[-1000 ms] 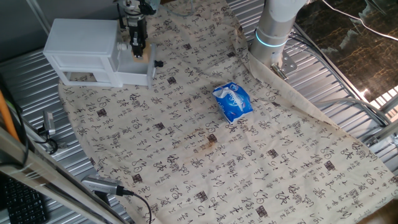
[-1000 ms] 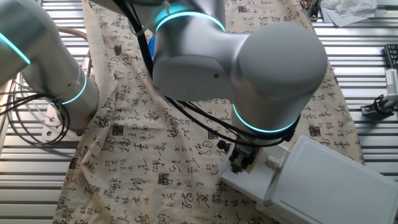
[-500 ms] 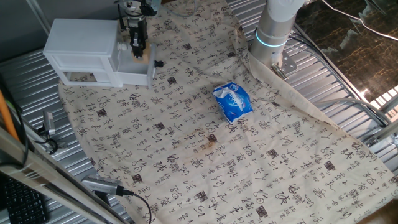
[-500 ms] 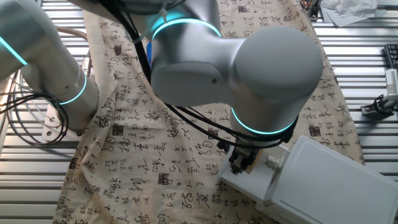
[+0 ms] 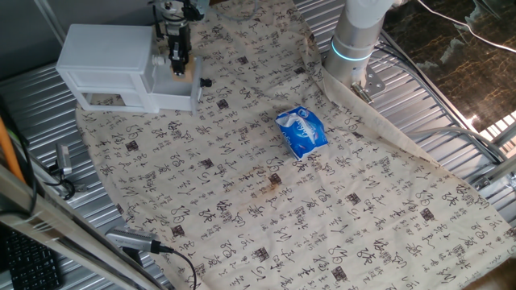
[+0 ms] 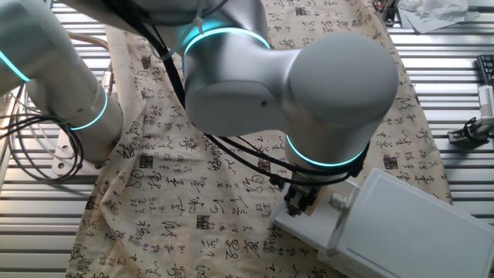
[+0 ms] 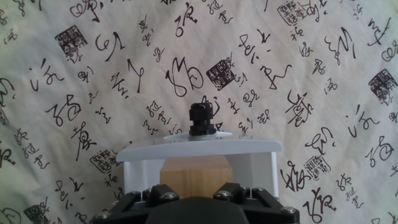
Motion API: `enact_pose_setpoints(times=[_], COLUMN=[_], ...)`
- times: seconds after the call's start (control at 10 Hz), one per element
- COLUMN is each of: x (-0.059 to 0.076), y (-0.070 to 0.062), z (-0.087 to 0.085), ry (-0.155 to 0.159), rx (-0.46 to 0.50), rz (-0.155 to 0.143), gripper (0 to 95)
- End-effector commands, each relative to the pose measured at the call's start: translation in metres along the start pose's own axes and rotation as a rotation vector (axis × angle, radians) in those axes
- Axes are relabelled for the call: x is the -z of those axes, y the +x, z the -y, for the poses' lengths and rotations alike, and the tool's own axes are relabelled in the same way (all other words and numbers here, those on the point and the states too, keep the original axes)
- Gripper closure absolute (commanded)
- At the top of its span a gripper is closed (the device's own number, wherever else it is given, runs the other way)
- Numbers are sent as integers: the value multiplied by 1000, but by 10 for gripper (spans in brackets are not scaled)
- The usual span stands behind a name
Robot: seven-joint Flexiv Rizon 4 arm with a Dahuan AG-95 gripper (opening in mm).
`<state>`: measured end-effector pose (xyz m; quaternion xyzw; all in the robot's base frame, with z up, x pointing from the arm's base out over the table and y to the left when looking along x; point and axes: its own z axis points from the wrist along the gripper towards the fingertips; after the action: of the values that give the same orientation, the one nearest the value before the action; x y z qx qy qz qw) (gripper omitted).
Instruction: Put things in the drawer
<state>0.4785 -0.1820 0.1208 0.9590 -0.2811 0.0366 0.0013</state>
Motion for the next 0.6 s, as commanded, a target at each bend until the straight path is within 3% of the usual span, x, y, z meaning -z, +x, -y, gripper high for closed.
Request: enact_pose_setpoints(times=[0.1,0.6], x=[3,3], y=[3,7], z=[1,3], ry=[-4,-5], rx=[6,12], rz=[0,0], gripper=[950,950])
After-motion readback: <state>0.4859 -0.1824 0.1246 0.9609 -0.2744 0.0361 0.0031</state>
